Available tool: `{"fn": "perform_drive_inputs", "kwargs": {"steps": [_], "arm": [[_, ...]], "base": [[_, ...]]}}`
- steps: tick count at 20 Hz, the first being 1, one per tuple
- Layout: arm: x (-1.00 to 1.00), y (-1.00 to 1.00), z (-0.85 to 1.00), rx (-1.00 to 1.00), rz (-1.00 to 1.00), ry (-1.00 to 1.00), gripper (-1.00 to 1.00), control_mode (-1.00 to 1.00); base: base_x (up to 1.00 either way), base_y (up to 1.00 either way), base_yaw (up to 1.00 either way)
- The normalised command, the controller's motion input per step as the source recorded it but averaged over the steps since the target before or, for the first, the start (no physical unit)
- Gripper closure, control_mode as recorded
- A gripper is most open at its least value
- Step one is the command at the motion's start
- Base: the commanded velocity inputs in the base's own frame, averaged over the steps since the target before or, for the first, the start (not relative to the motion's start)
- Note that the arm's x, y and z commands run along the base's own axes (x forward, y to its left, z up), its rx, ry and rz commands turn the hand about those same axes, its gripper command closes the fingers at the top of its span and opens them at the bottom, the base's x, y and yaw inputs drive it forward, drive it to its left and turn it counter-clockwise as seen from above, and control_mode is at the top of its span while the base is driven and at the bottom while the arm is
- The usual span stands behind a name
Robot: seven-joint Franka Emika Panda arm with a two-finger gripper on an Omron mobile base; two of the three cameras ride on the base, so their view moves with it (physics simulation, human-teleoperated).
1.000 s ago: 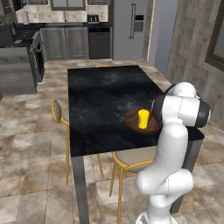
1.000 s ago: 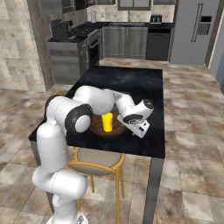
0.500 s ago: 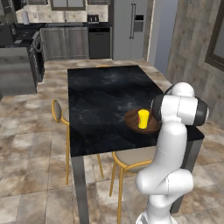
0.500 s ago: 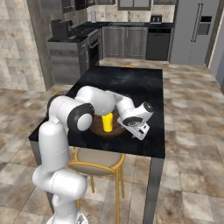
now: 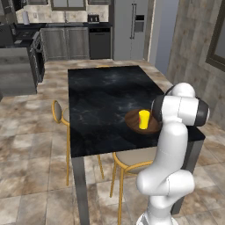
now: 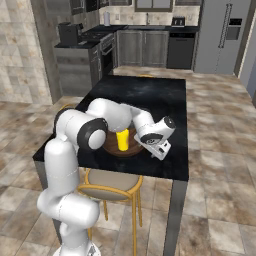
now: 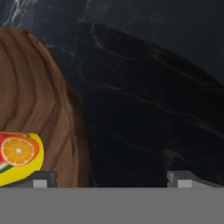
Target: Place the cup inside the bowl on the dining table and move the bowl to any counter.
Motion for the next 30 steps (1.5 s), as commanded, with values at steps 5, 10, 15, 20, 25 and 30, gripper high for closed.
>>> {"fn": "perform_drive_inputs", "kwargs": {"steps": [5,10,15,20,25,30], "arm": [[0.03,0.0,0.0,0.0,0.0,0.0,-1.0,-1.0],[0.05,0.01,0.0,0.0,0.0,0.0,-1.0,-1.0],[0.04,0.02,0.02,0.0,0.0,0.0,-1.0,-1.0],[0.05,0.04,0.01,0.0,0.0,0.0,-1.0,-1.0],[0.06,0.07,0.0,0.0,0.0,0.0,-1.0,-1.0],[0.1,0.08,0.0,0.0,0.0,0.0,-1.0,-1.0]], "base": [[0.0,0.0,0.0],[0.0,0.0,0.0],[0.0,0.0,0.0],[0.0,0.0,0.0],[0.0,0.0,0.0],[0.0,0.0,0.0]]}}
